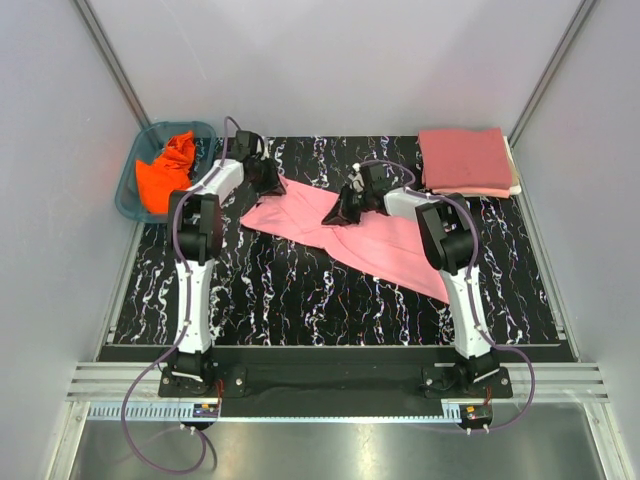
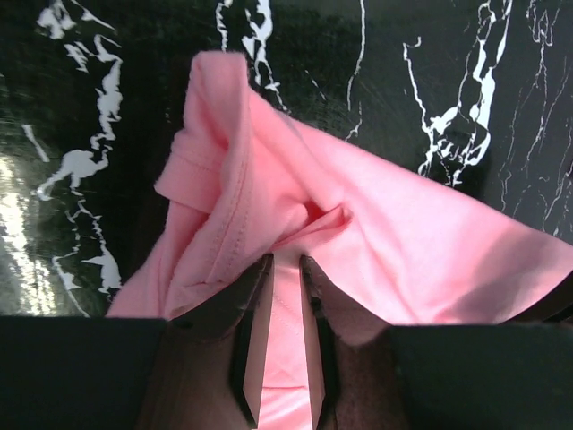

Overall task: Fold and stack the t-shirts
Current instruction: Fold the tshirt

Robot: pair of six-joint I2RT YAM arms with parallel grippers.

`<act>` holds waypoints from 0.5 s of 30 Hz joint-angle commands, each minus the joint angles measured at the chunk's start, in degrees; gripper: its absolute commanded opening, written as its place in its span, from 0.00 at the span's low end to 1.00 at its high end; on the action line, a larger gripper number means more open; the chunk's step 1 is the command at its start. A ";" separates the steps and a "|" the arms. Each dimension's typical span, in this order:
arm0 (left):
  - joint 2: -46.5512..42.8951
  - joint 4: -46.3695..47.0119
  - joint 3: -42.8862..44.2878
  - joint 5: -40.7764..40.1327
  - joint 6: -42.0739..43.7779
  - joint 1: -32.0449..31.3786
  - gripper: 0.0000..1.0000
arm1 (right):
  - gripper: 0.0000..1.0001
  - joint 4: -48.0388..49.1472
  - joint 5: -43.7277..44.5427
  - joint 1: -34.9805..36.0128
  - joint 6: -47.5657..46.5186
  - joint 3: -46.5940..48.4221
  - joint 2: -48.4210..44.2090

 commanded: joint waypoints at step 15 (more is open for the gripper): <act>7.61 2.09 18.54 4.02 -0.02 3.50 0.29 | 0.20 -4.25 3.71 -2.94 -1.73 -1.55 -18.23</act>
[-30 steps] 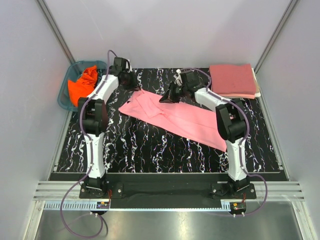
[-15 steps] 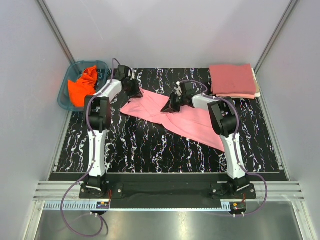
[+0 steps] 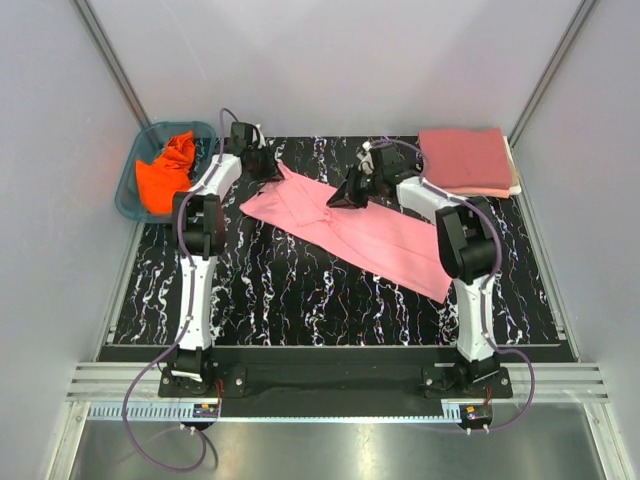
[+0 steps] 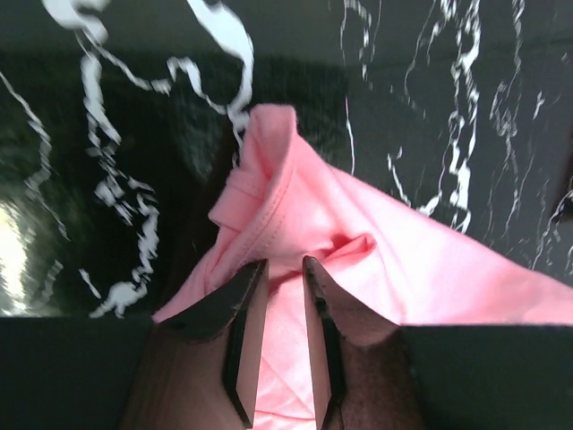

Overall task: Fold and stack the t-shirts
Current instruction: Fold the tshirt

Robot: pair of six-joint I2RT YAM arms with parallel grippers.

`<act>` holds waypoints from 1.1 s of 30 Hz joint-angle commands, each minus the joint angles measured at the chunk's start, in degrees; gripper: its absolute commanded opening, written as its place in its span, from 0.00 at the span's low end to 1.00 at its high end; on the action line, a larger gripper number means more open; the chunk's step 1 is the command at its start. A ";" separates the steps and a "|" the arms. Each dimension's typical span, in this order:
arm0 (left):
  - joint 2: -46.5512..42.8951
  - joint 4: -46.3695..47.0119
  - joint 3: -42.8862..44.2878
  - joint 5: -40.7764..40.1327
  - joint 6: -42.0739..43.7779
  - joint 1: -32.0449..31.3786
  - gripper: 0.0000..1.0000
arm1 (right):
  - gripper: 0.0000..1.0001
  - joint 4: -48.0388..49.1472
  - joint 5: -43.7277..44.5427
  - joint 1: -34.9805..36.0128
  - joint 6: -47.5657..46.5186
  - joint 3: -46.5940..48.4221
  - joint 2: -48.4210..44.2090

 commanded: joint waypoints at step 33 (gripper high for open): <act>-10.30 -3.43 -18.44 -15.99 -4.04 -2.51 0.20 | 0.18 -11.80 20.25 -5.68 -3.27 -15.74 -30.85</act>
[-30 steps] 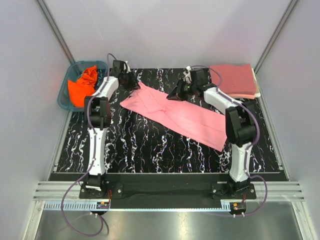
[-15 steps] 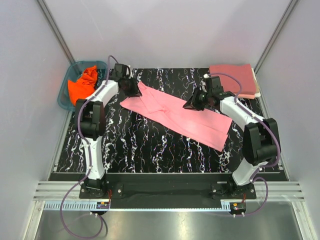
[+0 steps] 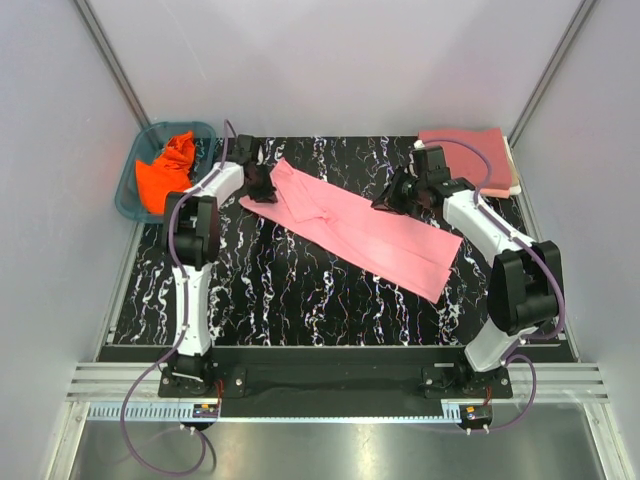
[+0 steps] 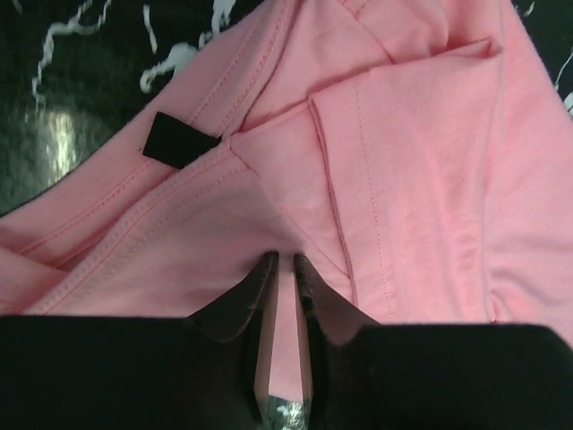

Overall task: Fold and stack the t-shirts
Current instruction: Fold the tshirt

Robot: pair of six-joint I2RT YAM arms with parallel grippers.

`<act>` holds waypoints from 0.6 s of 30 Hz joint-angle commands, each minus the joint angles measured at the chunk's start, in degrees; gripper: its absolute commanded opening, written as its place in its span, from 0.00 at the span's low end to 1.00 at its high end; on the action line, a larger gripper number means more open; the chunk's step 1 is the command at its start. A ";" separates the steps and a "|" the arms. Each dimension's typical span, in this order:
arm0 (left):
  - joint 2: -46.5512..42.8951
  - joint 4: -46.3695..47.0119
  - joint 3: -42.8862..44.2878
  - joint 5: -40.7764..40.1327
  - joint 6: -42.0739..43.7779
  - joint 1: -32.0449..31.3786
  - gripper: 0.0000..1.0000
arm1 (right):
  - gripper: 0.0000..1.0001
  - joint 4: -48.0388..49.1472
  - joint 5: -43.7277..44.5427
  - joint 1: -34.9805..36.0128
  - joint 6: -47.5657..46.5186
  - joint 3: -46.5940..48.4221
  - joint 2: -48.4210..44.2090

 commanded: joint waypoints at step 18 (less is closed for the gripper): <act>-7.22 -1.22 9.79 9.67 -1.48 -4.10 0.34 | 0.20 -6.85 13.24 -4.45 -3.77 7.46 -2.22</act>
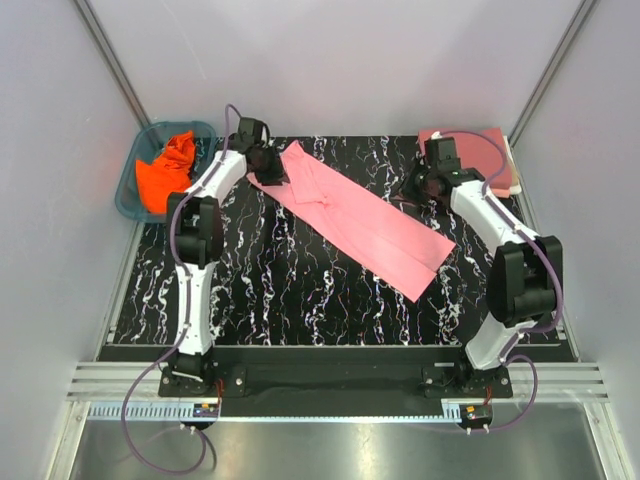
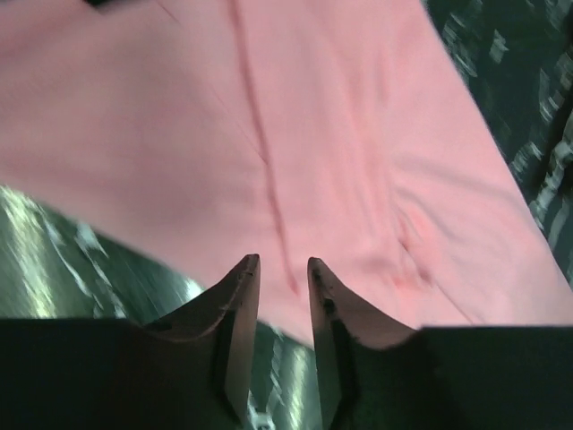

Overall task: Fold and stack the t-shirts
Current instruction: Fold the tshirt

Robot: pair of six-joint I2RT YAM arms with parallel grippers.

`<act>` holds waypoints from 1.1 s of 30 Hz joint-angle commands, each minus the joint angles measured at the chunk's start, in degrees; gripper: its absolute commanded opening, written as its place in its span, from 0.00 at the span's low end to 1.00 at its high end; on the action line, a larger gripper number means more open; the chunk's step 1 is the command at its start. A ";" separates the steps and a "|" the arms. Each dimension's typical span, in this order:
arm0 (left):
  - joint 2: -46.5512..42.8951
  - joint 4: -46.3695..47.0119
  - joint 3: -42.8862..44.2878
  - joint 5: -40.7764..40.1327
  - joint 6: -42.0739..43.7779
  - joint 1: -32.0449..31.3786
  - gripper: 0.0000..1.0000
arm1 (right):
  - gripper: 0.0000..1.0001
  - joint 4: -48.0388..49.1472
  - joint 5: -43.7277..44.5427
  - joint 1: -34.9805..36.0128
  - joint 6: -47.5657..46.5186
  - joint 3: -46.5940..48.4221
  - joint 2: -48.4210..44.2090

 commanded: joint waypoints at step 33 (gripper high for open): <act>-11.39 20.77 -28.17 -3.06 -20.17 -35.20 0.36 | 0.22 -11.69 3.41 -7.22 -4.23 -8.38 -28.87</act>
